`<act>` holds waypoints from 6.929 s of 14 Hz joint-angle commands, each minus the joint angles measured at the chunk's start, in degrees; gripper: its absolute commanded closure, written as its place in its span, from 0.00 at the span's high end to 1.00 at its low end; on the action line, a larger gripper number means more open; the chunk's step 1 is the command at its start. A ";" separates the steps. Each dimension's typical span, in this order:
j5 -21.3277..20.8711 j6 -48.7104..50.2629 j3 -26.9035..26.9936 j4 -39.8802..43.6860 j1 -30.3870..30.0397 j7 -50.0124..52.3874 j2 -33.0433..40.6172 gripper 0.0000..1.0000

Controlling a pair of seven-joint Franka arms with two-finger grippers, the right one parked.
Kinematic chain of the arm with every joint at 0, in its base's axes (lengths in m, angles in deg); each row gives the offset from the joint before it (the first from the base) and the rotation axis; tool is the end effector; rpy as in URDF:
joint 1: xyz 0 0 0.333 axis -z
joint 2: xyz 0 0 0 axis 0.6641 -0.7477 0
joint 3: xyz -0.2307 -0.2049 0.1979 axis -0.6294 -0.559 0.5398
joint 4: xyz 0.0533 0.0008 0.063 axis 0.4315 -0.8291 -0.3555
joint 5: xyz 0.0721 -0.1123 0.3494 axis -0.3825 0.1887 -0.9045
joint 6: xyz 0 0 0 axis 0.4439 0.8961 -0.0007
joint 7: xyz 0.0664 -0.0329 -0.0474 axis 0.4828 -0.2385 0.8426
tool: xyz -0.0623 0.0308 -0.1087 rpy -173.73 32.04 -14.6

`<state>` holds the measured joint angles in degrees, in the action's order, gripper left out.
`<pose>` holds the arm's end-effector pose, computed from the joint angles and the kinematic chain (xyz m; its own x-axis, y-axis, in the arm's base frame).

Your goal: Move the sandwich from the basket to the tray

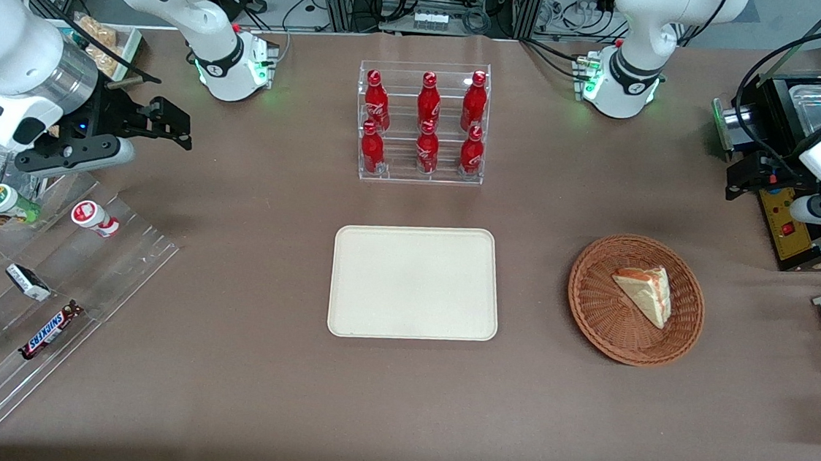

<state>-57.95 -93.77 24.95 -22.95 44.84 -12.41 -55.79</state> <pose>0.5159 -0.0260 0.6442 0.9923 -0.0977 -0.0760 -0.0996 -0.9948 -0.0213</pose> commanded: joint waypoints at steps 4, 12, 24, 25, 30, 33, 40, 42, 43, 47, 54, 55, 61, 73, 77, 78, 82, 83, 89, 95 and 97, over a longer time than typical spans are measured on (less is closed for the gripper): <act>-0.36 0.30 -0.32 0.00 -0.24 -0.02 -0.05 1.00; -0.98 -3.19 -0.40 -5.16 -0.15 -0.02 -3.38 1.00; -3.09 -46.17 -0.32 -36.99 -0.24 30.93 -3.83 1.00; -3.09 -48.11 -0.23 -37.70 -0.24 39.18 -4.70 1.00; -3.00 -57.34 -0.14 -38.24 -0.68 58.42 -10.76 1.00; -2.47 -60.95 -0.05 -38.06 -0.68 60.17 -14.28 0.79; -3.09 -49.06 -0.75 -28.96 0.98 60.45 -13.76 0.03; -3.18 -40.52 -0.84 -21.22 5.62 59.66 -15.68 0.03; -3.26 -38.48 -0.93 -18.57 8.00 58.09 -16.83 0.04; -2.91 -38.02 -0.93 -9.53 18.27 49.73 -23.23 0.04; -3.26 -39.95 -0.58 10.26 36.39 60.25 -40.28 0.04; -3.35 -40.74 -0.41 11.59 38.06 60.53 -41.87 0.04; -8.18 -46.28 -0.32 11.07 41.60 65.10 -45.05 0.13; -3.90 -23.73 -0.23 10.99 34.94 52.22 -25.47 1.00; -0.90 -18.51 -0.32 6.70 24.58 38.51 -19.67 1.00; -0.63 -18.25 -0.32 5.55 21.85 35.08 -18.26 1.00; -0.63 -9.57 -0.32 5.01 13.05 20.32 -14.03 1.00; -0.63 -7.54 -0.32 4.83 10.68 16.71 -12.81 1.00; -1.24 0.12 -0.23 2.72 3.45 6.31 -3.15 1.00; -0.80 0.30 -1.28 3.16 -0.15 0.61 -0.58 1.00; -0.80 1.34 -1.37 3.16 -0.06 0.33 -0.75 1.00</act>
<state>-59.30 -93.75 24.50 -18.77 45.68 -10.28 -57.46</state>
